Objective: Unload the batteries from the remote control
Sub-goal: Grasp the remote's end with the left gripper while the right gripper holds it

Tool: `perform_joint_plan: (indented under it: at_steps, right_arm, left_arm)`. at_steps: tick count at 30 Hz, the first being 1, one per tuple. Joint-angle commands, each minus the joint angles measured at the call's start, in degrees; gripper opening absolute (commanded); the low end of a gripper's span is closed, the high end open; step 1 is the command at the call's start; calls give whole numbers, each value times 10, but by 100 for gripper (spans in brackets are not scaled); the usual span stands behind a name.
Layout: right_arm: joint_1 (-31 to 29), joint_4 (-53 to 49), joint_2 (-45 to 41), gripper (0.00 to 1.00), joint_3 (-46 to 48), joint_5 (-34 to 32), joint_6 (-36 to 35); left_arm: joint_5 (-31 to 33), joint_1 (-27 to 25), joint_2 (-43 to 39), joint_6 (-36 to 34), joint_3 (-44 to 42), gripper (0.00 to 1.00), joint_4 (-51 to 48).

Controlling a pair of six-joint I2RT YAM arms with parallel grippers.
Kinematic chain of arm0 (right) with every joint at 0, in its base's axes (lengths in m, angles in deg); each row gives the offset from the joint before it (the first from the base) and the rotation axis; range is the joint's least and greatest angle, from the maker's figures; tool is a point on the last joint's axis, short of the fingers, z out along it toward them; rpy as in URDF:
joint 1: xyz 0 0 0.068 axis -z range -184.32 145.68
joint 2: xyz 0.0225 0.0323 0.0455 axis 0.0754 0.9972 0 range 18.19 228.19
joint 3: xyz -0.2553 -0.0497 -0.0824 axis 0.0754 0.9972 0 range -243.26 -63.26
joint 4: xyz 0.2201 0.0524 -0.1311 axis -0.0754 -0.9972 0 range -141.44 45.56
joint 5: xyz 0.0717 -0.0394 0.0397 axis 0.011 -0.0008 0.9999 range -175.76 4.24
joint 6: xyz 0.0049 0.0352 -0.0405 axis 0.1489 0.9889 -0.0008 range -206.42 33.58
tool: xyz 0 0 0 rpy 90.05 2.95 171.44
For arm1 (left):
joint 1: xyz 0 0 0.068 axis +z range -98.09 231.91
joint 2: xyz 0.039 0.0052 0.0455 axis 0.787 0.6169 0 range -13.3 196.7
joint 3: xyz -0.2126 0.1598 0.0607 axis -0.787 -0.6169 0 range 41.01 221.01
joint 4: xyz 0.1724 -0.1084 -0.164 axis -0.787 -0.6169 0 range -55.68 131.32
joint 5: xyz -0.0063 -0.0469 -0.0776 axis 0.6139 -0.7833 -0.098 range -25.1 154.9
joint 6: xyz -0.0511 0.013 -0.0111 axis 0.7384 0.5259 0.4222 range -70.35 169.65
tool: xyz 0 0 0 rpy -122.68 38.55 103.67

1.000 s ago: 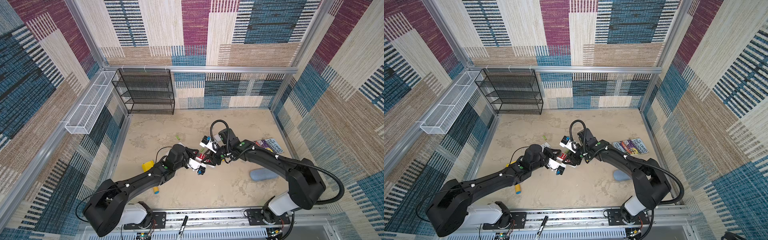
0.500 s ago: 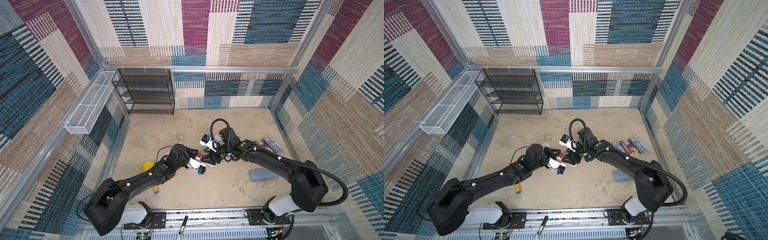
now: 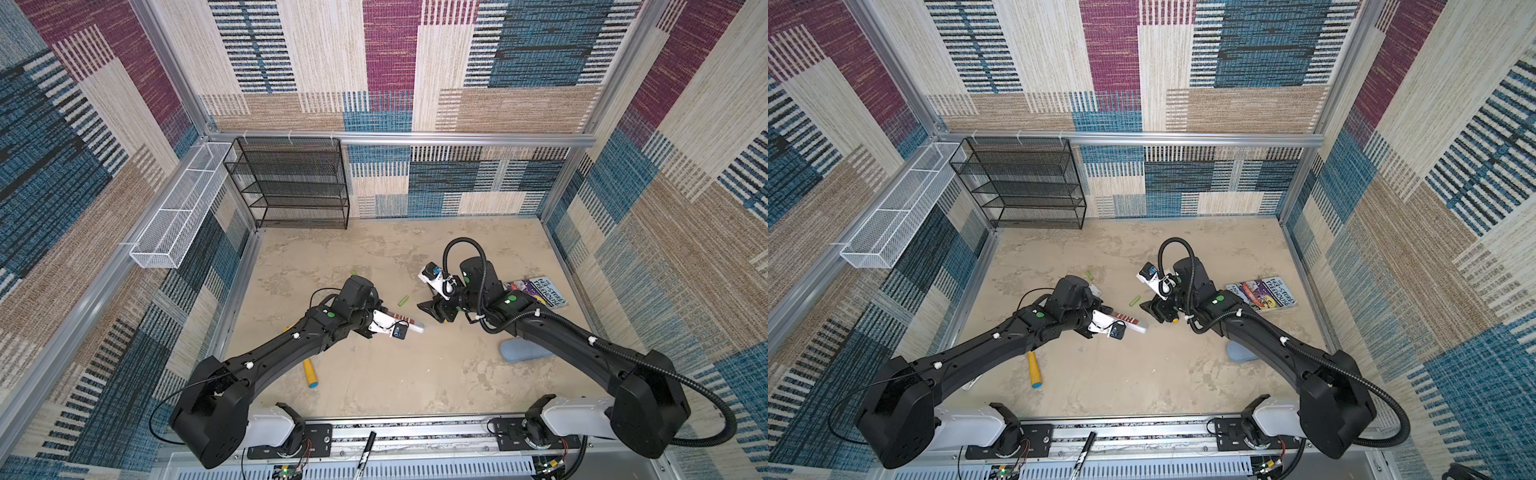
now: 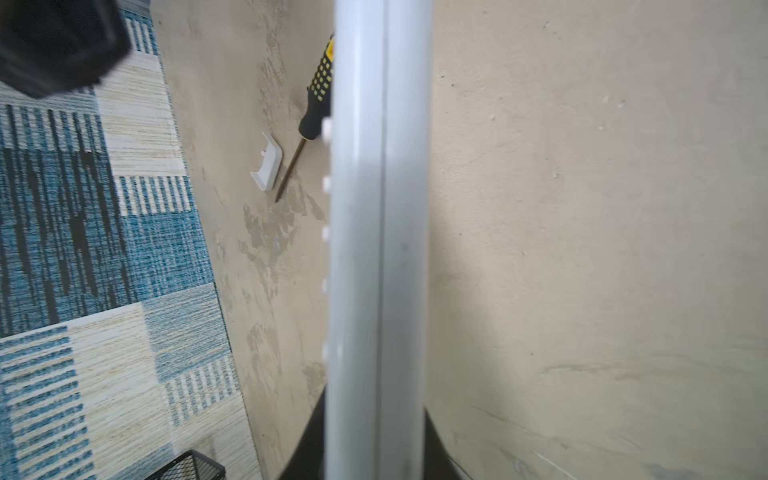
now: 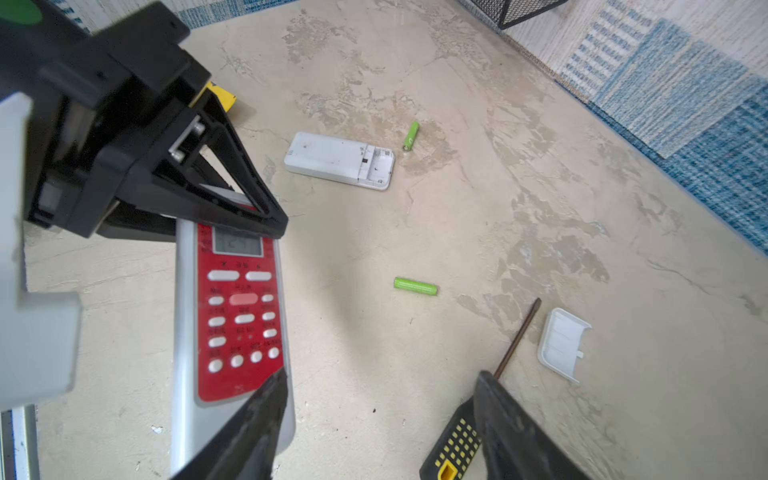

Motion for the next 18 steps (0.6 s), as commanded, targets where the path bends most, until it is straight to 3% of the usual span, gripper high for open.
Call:
perform_joint_plan:
  at_steps: [1, 11, 18]
  right_arm:
    - [3, 45, -27, 72, 20, -19, -4]
    - [3, 117, -108, 69, 99, 104, -70]
    - [-4, 140, -85, 66, 106, 138, -78]
  left_arm:
    - [-46, 17, 1, 45, 22, 0, -75]
    - [-127, 66, 43, 93, 92, 0, -185]
    - [-190, 87, 54, 112, 114, 0, -209]
